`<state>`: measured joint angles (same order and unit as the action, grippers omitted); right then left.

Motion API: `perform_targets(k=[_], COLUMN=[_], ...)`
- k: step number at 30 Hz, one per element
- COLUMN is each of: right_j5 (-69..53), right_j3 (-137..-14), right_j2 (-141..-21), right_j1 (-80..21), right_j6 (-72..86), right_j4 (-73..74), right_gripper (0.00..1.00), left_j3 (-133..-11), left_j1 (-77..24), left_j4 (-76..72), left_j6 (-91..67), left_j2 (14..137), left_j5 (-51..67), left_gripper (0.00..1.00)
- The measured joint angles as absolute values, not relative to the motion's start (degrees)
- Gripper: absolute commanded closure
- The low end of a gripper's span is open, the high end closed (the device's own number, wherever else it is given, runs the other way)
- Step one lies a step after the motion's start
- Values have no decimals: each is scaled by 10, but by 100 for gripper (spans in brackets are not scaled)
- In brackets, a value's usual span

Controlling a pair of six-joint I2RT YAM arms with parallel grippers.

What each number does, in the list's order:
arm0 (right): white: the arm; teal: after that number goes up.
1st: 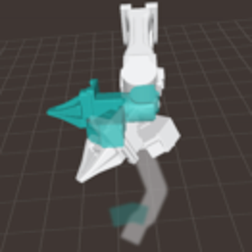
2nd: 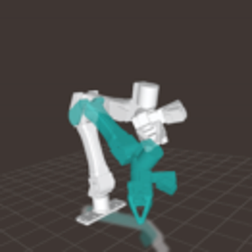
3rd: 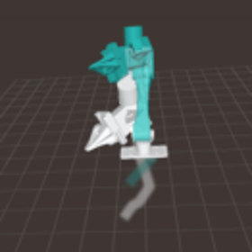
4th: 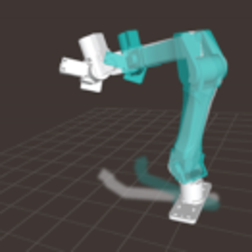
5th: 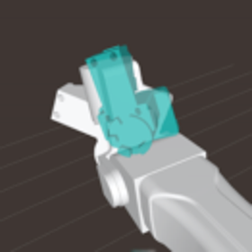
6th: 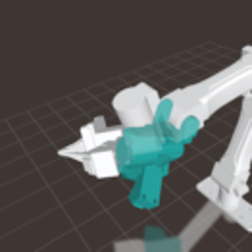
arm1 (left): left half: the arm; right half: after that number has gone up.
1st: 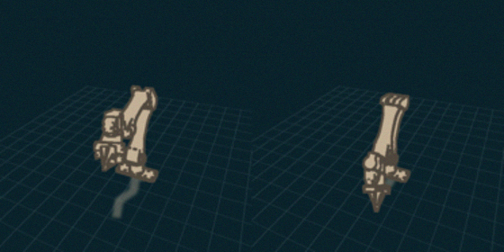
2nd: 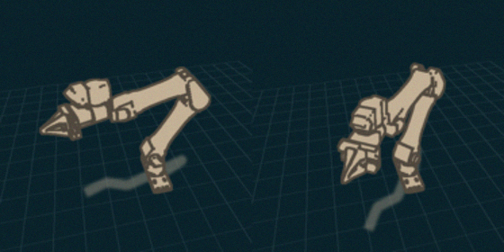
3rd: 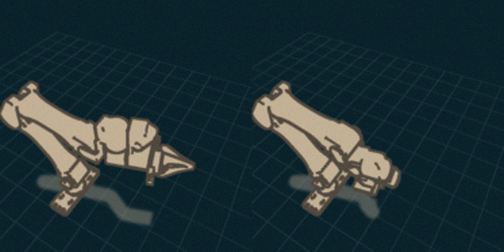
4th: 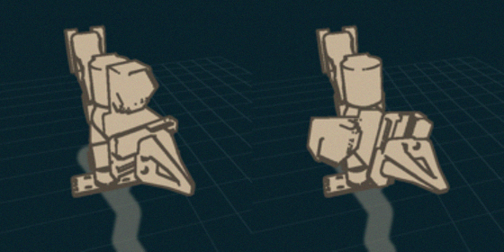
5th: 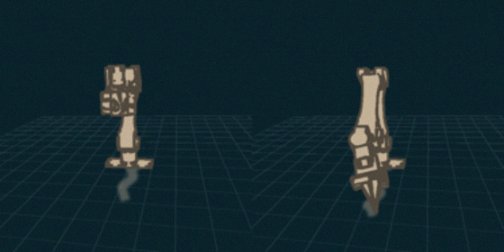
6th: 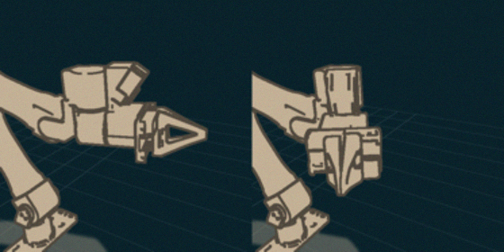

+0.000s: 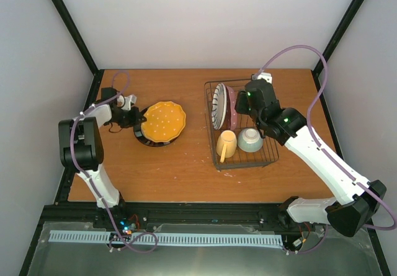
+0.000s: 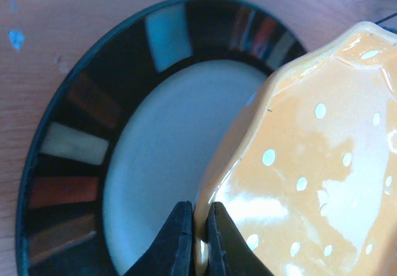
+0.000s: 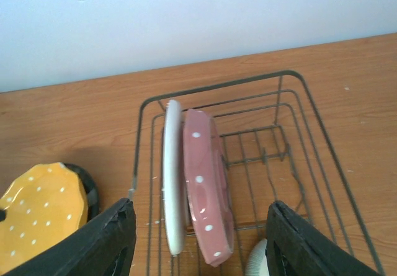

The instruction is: Load the mixed dishes into the dish rack

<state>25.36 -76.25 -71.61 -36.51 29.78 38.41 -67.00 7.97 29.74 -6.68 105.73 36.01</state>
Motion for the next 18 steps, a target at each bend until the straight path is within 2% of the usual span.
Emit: perform_targets(k=[1, 4, 6, 13, 18], right_j5=[243, 200, 164, 10, -128], right_j3=[-761, -756, -754, -753, -771], right_j2=[-716, -716, -716, -743, -812], right_j1=[-365, -365, -365, -365, -365], right_j6=[293, 279, 266, 255, 263], right_j4=[376, 355, 338, 282, 255], right_gripper=[39, 23, 20, 21, 24], left_j3=[-670, -670, -673, -705, -737], left_j1=[80, 80, 80, 80, 80], left_j4=[296, 294, 295, 305, 322], left_j6=[-67, -67, -67, -67, -67], left_j2=[1051, 1031, 1018, 971, 931], left_j5=[366, 385, 397, 423, 435], left_gripper=[99, 99, 99, 99, 99])
